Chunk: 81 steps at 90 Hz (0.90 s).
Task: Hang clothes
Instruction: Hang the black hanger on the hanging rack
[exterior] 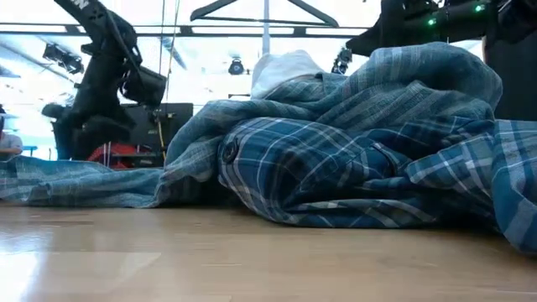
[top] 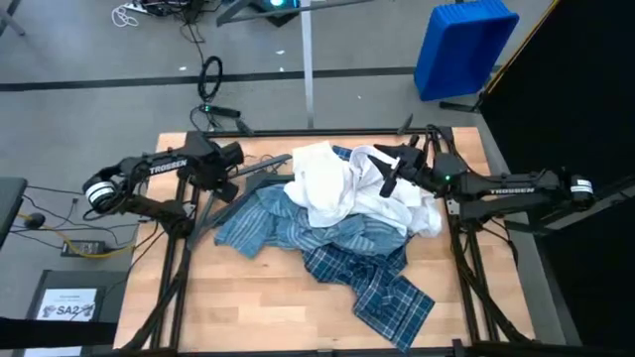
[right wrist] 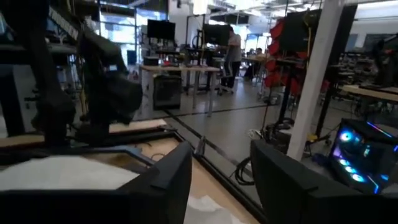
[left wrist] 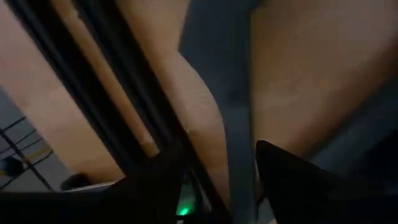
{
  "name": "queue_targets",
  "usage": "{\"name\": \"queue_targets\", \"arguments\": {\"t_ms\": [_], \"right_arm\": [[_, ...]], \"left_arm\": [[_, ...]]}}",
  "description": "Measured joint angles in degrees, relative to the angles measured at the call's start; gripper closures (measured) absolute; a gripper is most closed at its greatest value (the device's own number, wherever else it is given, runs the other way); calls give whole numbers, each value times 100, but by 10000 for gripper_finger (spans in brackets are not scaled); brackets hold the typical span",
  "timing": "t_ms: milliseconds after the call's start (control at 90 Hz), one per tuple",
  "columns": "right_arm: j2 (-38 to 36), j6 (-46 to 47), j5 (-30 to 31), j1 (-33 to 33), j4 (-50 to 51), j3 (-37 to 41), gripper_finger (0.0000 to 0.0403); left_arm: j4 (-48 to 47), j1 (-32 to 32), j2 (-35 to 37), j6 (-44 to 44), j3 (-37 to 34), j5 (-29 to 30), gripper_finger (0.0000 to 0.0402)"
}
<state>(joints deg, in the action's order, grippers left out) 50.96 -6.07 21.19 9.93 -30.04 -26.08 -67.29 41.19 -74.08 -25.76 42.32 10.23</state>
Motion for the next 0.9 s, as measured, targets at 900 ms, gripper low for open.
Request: {"name": "queue_targets", "arguments": {"t_ms": [900], "right_arm": [[2, -166, -42, -8, -11, 2, 275]], "left_arm": [[1571, 424, -675, -271, -719, -479, 232]]}}
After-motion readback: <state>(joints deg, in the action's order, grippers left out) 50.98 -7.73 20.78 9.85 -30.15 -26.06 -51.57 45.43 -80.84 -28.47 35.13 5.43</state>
